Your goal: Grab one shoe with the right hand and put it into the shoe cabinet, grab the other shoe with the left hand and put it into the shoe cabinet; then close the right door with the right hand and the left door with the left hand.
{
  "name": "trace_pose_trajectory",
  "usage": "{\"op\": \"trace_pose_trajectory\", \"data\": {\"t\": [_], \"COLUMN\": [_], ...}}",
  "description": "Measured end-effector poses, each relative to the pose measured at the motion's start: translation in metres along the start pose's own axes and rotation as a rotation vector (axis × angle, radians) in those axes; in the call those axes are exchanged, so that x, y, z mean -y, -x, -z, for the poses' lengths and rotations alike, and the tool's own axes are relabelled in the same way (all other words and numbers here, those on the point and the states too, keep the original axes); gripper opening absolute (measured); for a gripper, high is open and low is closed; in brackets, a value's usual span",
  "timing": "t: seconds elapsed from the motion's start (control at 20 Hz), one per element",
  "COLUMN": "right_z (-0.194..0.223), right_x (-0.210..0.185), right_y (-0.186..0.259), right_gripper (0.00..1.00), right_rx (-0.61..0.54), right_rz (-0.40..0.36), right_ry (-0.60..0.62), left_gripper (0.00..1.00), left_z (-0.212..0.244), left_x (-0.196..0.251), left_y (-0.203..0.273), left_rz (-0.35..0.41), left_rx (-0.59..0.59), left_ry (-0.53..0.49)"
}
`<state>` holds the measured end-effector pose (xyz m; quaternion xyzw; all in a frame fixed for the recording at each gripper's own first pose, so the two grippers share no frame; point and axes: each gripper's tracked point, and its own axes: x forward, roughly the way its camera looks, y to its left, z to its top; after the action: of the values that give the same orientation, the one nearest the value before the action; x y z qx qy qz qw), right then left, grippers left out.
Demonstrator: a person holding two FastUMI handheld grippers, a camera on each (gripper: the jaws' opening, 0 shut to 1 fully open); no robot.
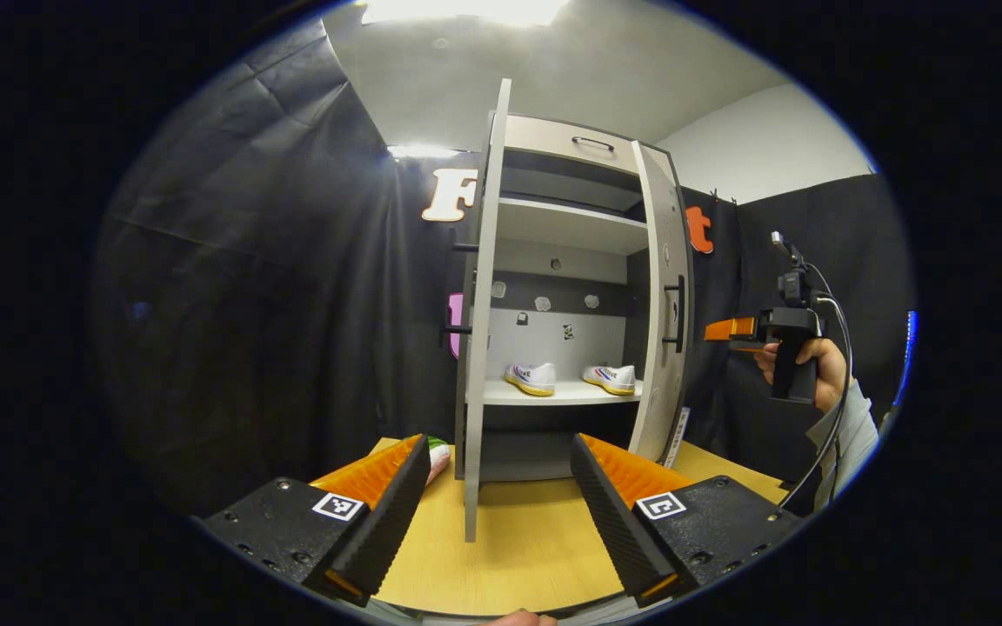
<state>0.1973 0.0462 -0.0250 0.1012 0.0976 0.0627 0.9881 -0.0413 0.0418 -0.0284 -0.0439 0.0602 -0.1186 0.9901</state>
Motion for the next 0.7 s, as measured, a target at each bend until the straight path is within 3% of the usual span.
{"op": "trace_pose_trajectory", "data": {"t": [0.05,0.35,0.7], "right_z": [0.000,-0.001,0.000], "right_x": [-0.001,0.005,0.002], "right_y": [0.003,0.022,0.043], "right_gripper": [0.95,0.95,0.95], "right_rx": [0.005,0.037,0.085], "right_rz": [-0.004,-0.022,-0.042], "right_ry": [0.011,0.082,0.127], "left_gripper": [0.98,0.98,0.96], "left_z": [-0.002,-0.014,-0.036], "left_x": [-0.003,-0.033,-0.096], "left_y": [0.001,-0.011,-0.050], "left_rz": [-0.011,-0.085,-0.170], "left_rx": [0.005,0.037,0.011], "left_ry": [-0.005,-0.070,-0.040]}}
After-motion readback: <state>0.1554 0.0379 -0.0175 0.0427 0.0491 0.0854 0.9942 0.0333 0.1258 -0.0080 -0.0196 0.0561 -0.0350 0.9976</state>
